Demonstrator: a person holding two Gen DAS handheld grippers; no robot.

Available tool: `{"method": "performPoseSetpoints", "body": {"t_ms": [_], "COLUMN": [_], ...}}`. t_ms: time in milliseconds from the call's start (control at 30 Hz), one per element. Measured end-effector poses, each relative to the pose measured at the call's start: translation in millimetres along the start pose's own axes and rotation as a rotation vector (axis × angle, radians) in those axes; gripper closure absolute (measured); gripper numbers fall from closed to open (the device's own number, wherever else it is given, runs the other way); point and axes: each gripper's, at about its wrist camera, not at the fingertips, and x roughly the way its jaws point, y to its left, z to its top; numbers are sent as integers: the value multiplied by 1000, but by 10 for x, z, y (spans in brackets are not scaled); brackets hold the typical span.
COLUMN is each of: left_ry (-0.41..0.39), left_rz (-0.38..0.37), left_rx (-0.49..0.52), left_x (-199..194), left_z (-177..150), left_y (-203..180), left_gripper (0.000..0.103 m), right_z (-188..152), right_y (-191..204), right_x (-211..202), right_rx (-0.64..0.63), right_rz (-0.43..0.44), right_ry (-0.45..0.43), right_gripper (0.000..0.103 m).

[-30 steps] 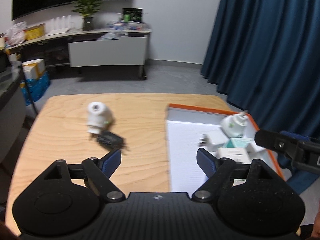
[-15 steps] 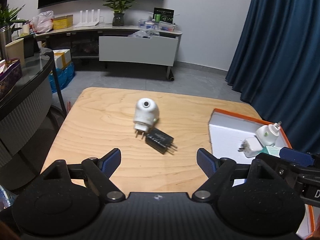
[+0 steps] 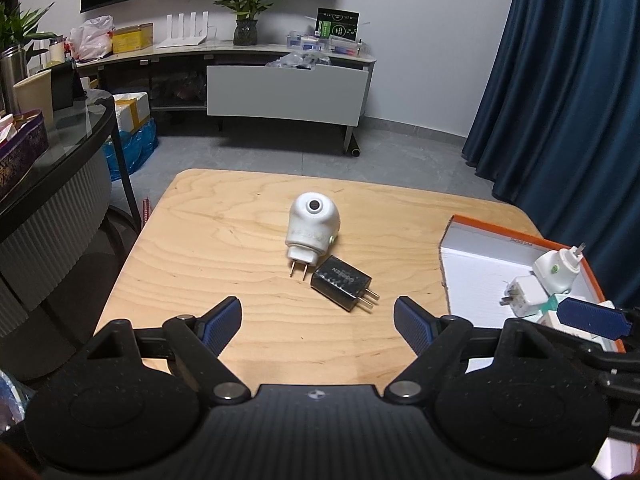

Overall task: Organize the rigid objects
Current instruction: 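Move both grippers back over the table toward the white diffuser and black charger, then grasp the white plug-in diffuser with the left gripper while right gripper grasps black UGREEN charger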

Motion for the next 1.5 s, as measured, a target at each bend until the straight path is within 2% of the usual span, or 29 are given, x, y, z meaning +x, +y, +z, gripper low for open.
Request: {"method": "performPoseSetpoints", "body": {"t_ms": [300,567,733,767,833,867,900,933,1033,1100,1200,1400,1467,1500], "left_ry": [10,15,20,17,19,25,6,1,10,4,9,-9,-4,-4], "left_rz": [19,19,13,11,-8,-21,-18,-31,-55,-26,-7,51,40,35], "left_rx": [42,83,101,109,132,142,166,181,164,161,103,59,30,9], "left_x": [353,902,1235,1282,1366,1397,1391,1375,1292,1183,977,513,437,382], "left_z": [90,273,383,392,399,398,395,395,376,325,258,68,35,3], "left_y": [92,159,138,128,119,121,109,111,207,290,490,739,761,772], "left_gripper": [16,9,9,11,20,30,43,46,47,47,49,49,49,49], "right_z": [-2,5,30,33,39,43,47,54,74,97,147,226,229,232], "right_y": [14,4,19,29,44,51,60,73,133,185,267,396,401,409], "right_x": [185,393,557,593,671,713,753,801,955,1072,1277,1692,1806,1823], "right_rx": [-12,-15,-22,-25,-28,-31,-34,-37,-58,-81,-117,-246,-265,-278], "right_rz": [16,26,35,35,37,39,39,40,61,79,113,96,84,81], "right_ry": [27,50,67,72,82,86,90,97,121,136,172,229,249,235], "right_gripper": [16,16,16,16,16,16,17,17,17,17,17,20,29,37]}}
